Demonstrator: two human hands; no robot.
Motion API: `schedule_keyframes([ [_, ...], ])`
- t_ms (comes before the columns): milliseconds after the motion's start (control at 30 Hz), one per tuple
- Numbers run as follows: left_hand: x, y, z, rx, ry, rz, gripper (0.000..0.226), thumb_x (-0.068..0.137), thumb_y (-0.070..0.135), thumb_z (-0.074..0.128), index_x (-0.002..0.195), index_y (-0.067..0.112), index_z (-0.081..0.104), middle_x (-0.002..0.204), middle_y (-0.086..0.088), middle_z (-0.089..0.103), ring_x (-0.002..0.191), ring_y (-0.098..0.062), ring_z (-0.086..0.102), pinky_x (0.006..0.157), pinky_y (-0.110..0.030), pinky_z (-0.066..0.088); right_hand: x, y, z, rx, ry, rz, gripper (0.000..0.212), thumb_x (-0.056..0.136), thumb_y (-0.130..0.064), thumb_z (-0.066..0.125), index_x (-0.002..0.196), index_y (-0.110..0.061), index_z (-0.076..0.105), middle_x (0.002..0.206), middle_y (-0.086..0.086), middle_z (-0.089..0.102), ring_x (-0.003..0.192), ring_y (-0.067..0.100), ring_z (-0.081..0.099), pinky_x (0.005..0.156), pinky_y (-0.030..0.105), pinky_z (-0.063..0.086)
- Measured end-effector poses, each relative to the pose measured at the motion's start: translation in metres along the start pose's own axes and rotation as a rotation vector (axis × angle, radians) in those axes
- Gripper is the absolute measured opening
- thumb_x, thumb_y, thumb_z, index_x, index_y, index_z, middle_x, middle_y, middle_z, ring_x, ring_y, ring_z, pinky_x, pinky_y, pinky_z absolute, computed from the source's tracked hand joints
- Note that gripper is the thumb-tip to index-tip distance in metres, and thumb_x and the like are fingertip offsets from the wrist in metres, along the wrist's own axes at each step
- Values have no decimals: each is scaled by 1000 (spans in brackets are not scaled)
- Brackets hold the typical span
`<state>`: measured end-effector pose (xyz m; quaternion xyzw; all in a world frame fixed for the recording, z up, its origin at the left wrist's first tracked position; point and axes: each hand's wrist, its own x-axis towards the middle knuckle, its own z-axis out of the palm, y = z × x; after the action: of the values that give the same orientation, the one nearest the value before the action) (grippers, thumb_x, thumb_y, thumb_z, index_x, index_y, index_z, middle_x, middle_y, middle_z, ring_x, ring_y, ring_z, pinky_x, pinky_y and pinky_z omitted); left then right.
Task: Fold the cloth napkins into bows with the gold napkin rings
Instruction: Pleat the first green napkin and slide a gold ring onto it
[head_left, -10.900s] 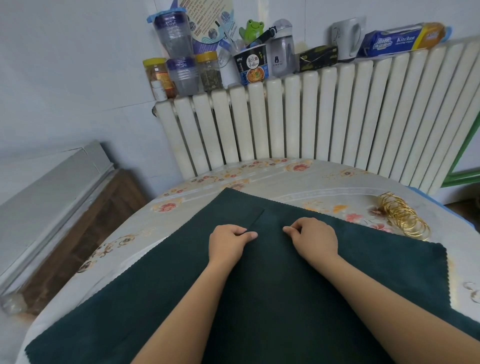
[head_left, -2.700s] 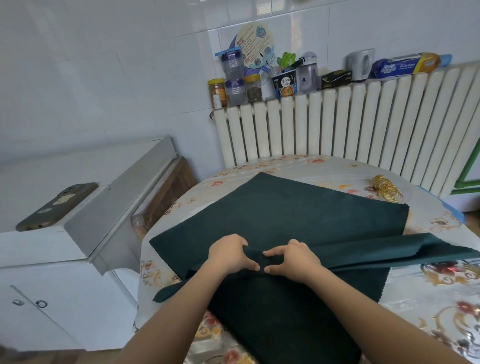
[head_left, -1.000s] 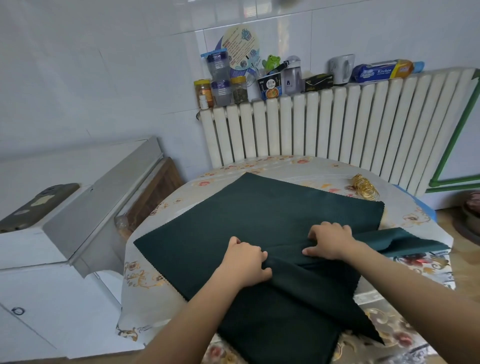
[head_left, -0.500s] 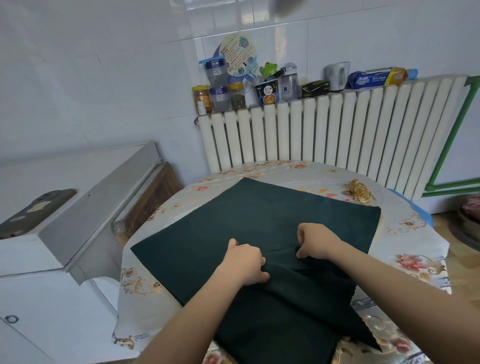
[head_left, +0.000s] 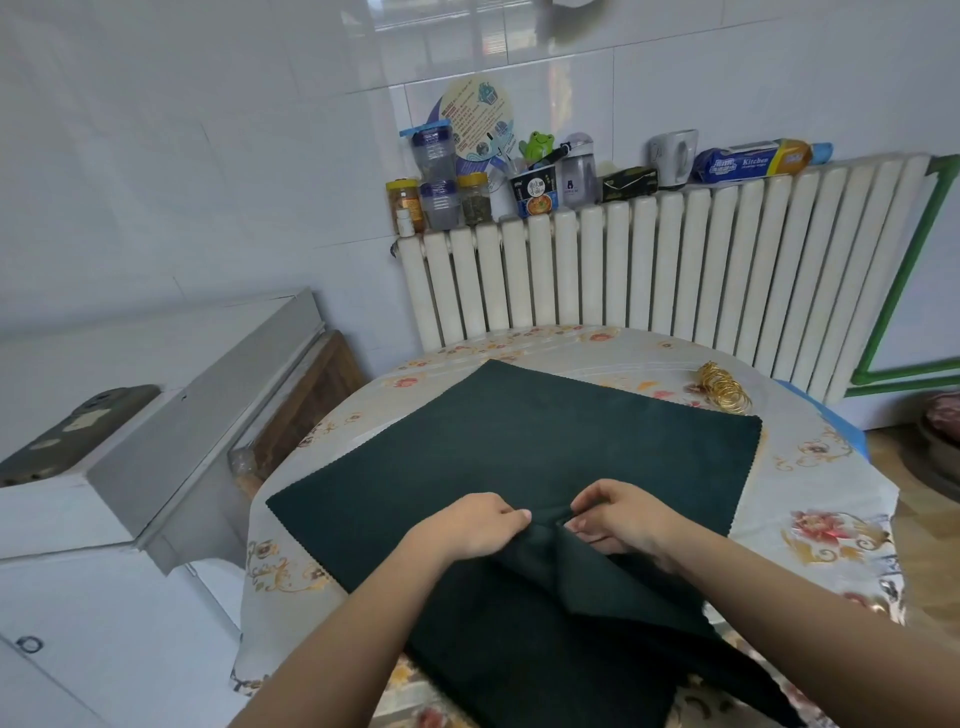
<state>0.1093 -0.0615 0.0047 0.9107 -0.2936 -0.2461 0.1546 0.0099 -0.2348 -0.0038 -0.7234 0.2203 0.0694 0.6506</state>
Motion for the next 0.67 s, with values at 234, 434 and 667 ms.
schedule_keyframes([
  [234, -6, -1, -14, -120, -145, -15, 63, 90, 67, 30, 118, 22, 65, 117, 6, 65, 106, -9, 58, 107, -33, 37, -5, 19, 7, -237, -59, -216, 30, 79, -3, 71, 103, -13, 57, 106, 5, 64, 79, 7, 60, 71, 10, 49],
  [434, -15, 1, -15, 48, -120, 69, 50, 87, 65, 42, 115, 31, 64, 117, 11, 62, 110, -12, 54, 100, -33, 39, -12, 28, 34, -549, 126, -346, 63, 56, -43, 86, 109, -28, 54, 105, -13, 47, 88, 2, 50, 74, 11, 42],
  [667, -25, 4, -2, 158, 1, 141, 32, 84, 39, 66, 106, 16, 63, 112, 2, 52, 97, -8, 52, 89, -28, 44, -3, 23, 26, -703, 145, -417, 38, 82, -30, 70, 118, -22, 59, 104, -8, 46, 82, 4, 50, 78, 11, 40],
])
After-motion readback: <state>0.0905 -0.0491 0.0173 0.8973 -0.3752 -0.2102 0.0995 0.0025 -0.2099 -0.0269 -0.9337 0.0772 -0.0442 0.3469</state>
